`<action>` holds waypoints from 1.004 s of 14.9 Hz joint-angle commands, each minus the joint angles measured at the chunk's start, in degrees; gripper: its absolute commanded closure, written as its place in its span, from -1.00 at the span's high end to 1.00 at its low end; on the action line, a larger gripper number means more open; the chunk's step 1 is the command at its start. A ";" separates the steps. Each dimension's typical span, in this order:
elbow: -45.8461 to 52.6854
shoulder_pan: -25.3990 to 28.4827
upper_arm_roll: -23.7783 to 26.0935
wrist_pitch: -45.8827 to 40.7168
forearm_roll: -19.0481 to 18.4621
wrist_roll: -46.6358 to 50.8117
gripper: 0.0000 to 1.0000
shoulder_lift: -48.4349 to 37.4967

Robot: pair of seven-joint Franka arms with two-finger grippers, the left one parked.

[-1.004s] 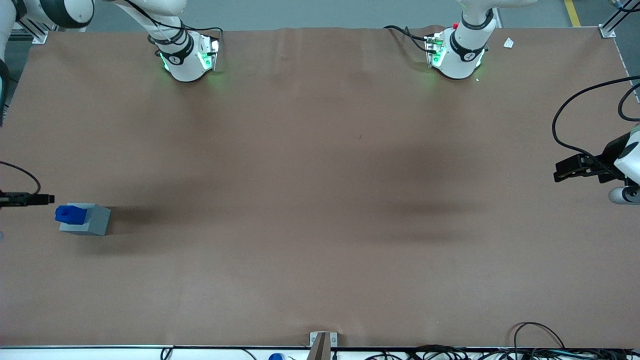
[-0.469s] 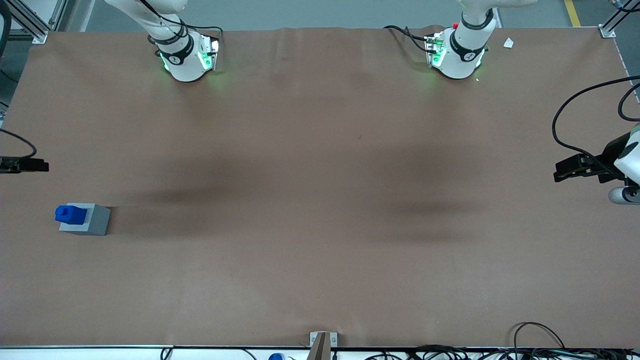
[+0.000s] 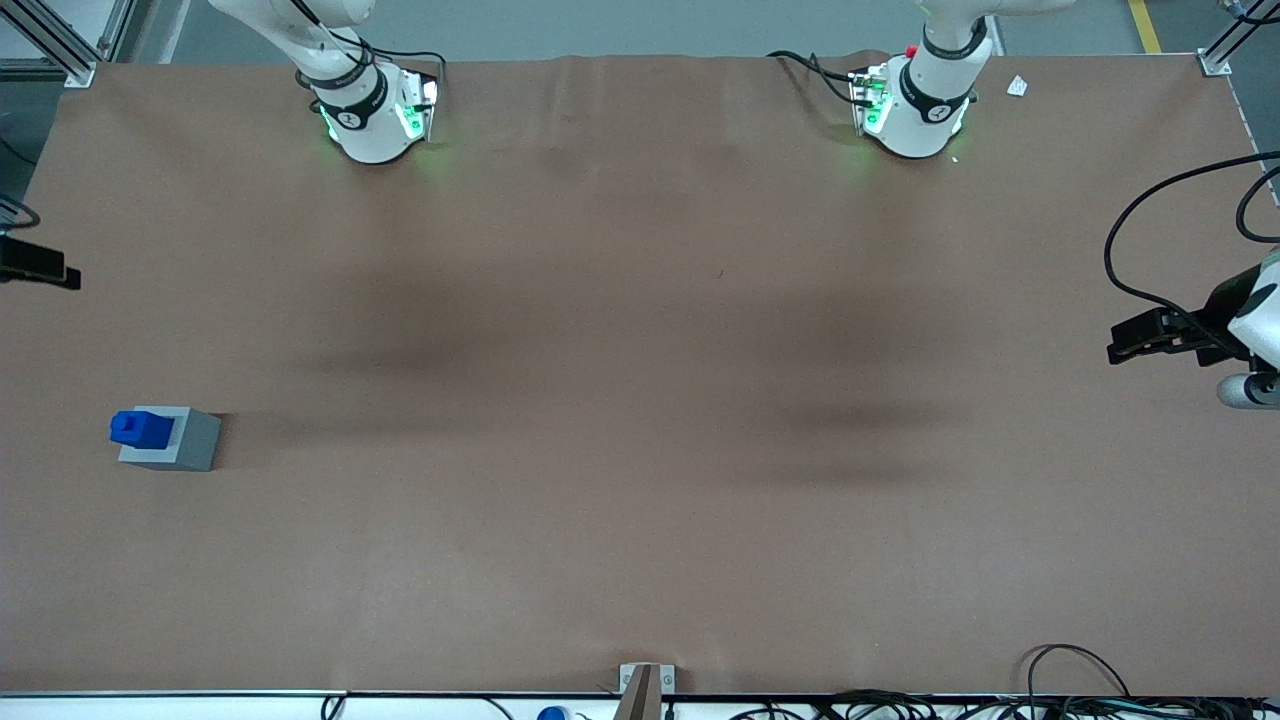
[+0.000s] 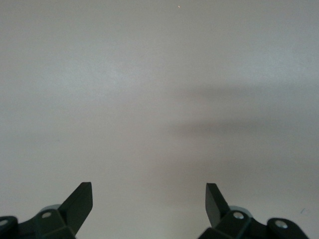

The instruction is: Insert blue part into gray base with right arm

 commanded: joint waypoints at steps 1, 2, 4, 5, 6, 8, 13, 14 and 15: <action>-14.00 1.54 0.25 4.23 0.75 0.72 1.00 -10.79; -19.61 1.63 0.33 7.30 0.84 0.72 1.00 -15.01; -29.47 2.94 0.33 12.84 0.84 0.72 1.00 -22.40; -31.95 2.95 0.25 14.08 0.84 0.72 1.00 -24.78; -32.41 2.95 0.25 13.92 0.84 0.72 1.00 -25.59; -32.24 2.95 0.25 13.66 2.76 1.59 1.00 -26.03; -31.10 2.86 0.16 14.00 4.80 6.24 1.00 -27.00; -29.27 2.86 0.16 13.57 4.80 6.25 1.00 -26.39; -28.03 2.95 0.16 13.48 4.80 6.34 1.00 -25.34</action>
